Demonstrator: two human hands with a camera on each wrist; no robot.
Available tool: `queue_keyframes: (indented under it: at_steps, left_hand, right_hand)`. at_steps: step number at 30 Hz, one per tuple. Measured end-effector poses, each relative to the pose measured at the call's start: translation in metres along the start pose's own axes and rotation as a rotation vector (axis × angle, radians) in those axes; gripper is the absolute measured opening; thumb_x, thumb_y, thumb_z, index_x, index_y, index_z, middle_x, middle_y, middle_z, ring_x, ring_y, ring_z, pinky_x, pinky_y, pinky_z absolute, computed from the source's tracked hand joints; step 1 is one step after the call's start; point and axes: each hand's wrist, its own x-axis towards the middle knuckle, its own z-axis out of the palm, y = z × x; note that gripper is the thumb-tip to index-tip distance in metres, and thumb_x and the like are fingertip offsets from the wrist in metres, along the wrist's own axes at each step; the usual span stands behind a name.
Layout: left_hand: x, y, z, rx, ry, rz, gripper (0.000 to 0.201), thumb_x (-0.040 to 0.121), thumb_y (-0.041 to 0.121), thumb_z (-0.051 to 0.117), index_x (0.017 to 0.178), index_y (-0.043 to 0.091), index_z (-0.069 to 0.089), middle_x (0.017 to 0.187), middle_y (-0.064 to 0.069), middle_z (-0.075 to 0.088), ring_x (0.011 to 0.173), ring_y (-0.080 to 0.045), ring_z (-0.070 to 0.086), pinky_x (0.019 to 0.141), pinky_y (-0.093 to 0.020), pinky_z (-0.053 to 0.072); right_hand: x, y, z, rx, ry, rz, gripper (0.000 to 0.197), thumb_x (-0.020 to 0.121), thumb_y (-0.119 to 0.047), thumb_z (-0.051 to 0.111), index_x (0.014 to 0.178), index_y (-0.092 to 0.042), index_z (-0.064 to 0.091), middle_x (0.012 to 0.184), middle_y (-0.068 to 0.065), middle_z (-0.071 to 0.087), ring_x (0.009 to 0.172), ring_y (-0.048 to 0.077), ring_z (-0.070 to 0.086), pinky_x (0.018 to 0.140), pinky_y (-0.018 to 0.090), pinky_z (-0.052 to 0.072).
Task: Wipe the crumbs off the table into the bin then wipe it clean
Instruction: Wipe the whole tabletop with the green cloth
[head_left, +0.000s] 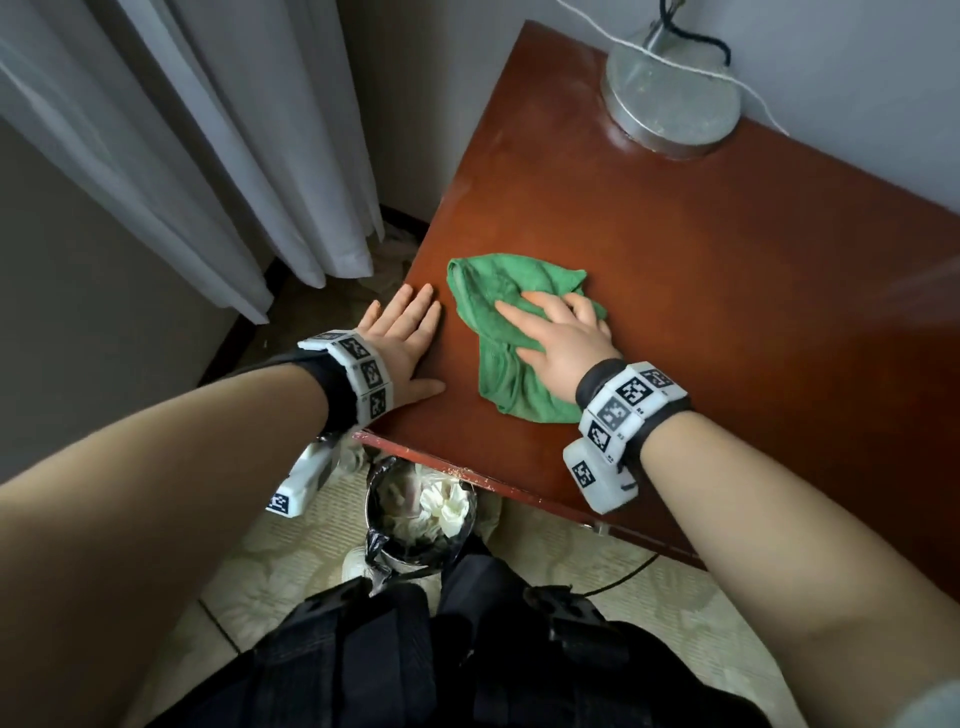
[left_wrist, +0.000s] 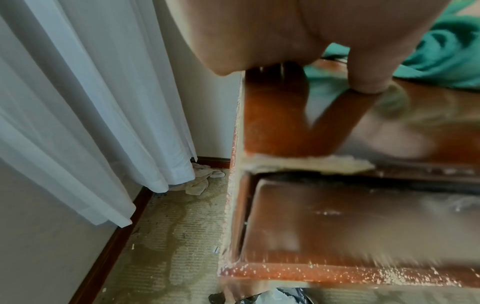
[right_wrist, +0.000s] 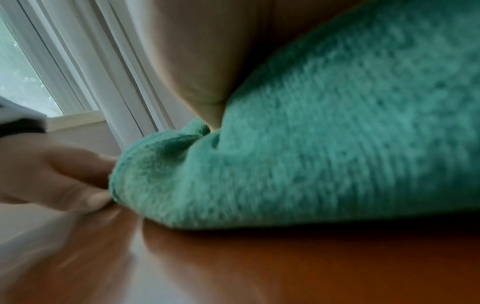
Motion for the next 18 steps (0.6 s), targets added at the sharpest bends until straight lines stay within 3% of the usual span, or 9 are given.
queue_keyframes:
  at_steps: [6, 11, 14, 16, 18]
  left_hand:
    - [0.014, 0.004, 0.003, -0.031, 0.064, -0.065, 0.089, 0.089, 0.061, 0.038, 0.146, 0.024, -0.020, 0.153, 0.002, -0.028, 0.141, -0.020, -0.023, 0.116, -0.046, -0.006]
    - [0.018, 0.003, 0.000, -0.021, 0.008, -0.084, 0.090, 0.089, 0.062, 0.035, 0.144, 0.025, -0.025, 0.151, 0.003, -0.032, 0.140, -0.021, -0.027, 0.117, -0.046, -0.007]
    - [0.020, 0.002, -0.001, -0.025, -0.046, -0.093, 0.091, 0.089, 0.062, 0.036, 0.144, 0.024, -0.026, 0.150, 0.003, -0.034, 0.139, -0.021, -0.030, 0.117, -0.046, -0.008]
    - [0.020, 0.003, -0.004, -0.028, -0.076, -0.088, 0.092, 0.089, 0.062, 0.037, 0.143, 0.024, -0.027, 0.149, 0.003, -0.035, 0.138, -0.022, -0.030, 0.116, -0.045, -0.009]
    - [0.020, 0.004, -0.007, -0.027, -0.089, -0.086, 0.091, 0.090, 0.061, 0.037, 0.143, 0.023, -0.027, 0.149, 0.002, -0.035, 0.138, -0.022, -0.031, 0.116, -0.045, -0.009]
  right_hand:
    - [0.098, 0.010, -0.046, -0.087, 0.064, -0.051, 0.051, 0.098, -0.030, 0.039, 0.143, -0.046, 0.022, 0.154, -0.009, 0.017, 0.139, 0.029, 0.011, 0.111, 0.047, 0.017]
    - [0.204, 0.020, -0.106, -0.094, 0.164, 0.127, 0.052, 0.098, -0.030, 0.040, 0.146, -0.036, 0.023, 0.155, 0.004, 0.018, 0.139, 0.035, 0.017, 0.112, 0.053, 0.021]
    - [0.225, 0.012, -0.118, -0.138, 0.173, 0.096, 0.050, 0.099, -0.021, 0.038, 0.147, -0.025, 0.025, 0.155, 0.009, 0.016, 0.141, 0.037, 0.014, 0.113, 0.054, 0.016]
    - [0.222, 0.010, -0.114, -0.088, 0.198, 0.102, 0.051, 0.098, -0.025, 0.039, 0.146, -0.033, 0.025, 0.155, 0.005, 0.018, 0.140, 0.037, 0.013, 0.112, 0.056, 0.018]
    - [0.206, 0.007, -0.099, -0.089, 0.206, 0.011, 0.051, 0.096, -0.029, 0.041, 0.144, -0.039, 0.026, 0.153, 0.002, 0.022, 0.138, 0.035, 0.017, 0.110, 0.053, 0.023]
